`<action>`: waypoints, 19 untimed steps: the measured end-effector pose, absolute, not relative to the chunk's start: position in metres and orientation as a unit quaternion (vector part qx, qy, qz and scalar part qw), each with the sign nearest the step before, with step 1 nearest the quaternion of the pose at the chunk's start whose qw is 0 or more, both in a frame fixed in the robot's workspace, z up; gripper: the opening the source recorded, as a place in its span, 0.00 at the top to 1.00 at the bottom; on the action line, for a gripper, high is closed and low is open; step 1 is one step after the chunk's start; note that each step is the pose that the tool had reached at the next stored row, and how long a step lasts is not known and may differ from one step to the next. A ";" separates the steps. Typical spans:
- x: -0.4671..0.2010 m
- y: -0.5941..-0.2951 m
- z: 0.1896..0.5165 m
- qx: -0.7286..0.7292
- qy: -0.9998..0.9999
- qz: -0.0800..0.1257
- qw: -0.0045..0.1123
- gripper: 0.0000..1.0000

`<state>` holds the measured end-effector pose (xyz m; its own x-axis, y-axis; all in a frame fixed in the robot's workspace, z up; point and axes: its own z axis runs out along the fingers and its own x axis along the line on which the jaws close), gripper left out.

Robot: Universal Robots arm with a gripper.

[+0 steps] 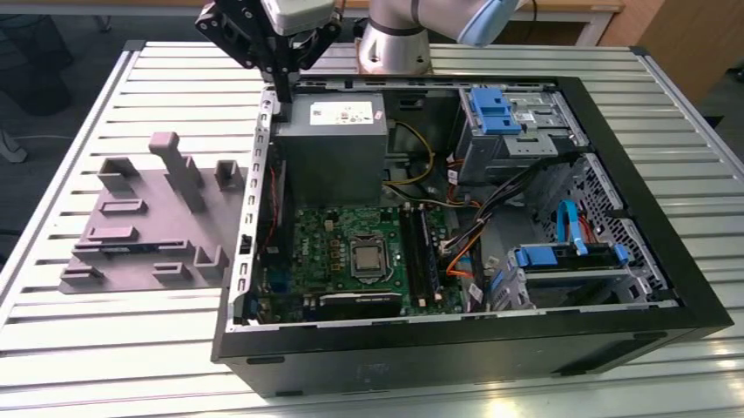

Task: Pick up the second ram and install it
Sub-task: 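Reach for the second ram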

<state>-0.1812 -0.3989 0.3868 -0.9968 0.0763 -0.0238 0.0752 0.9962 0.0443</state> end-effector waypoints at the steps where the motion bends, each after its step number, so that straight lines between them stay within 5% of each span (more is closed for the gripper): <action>1: -0.183 -0.399 0.387 0.038 0.999 0.022 0.013 0.89; 19: -0.202 -0.401 0.385 0.038 0.999 0.022 0.013 0.89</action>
